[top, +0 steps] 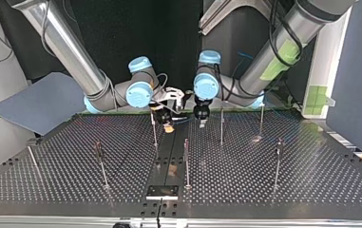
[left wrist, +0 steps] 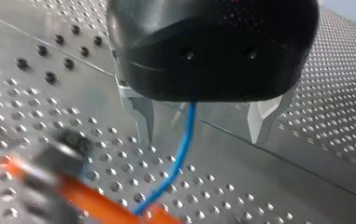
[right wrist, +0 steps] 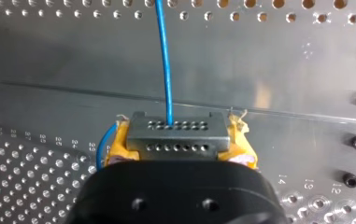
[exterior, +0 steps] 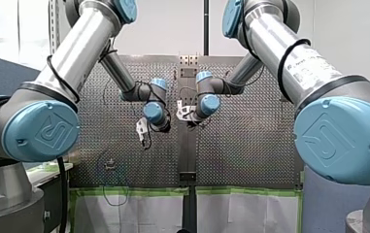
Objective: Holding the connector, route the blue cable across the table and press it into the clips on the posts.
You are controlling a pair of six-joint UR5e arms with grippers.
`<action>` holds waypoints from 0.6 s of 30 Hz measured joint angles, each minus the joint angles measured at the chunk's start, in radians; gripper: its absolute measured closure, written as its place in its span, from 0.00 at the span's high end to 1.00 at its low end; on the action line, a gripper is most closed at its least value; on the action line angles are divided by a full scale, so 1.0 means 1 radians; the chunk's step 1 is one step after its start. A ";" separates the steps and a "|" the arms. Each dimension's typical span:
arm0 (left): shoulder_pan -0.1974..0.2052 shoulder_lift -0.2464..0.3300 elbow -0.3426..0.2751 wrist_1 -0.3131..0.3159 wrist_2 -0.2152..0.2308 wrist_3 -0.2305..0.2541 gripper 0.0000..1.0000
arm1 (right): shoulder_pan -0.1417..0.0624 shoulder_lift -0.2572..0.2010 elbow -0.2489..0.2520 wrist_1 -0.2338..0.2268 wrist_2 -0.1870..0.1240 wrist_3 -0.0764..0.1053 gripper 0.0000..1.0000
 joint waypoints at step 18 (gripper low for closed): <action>-0.018 -0.001 0.005 -0.010 -0.064 0.018 0.47 | 0.001 0.000 0.000 -0.001 0.001 0.000 0.00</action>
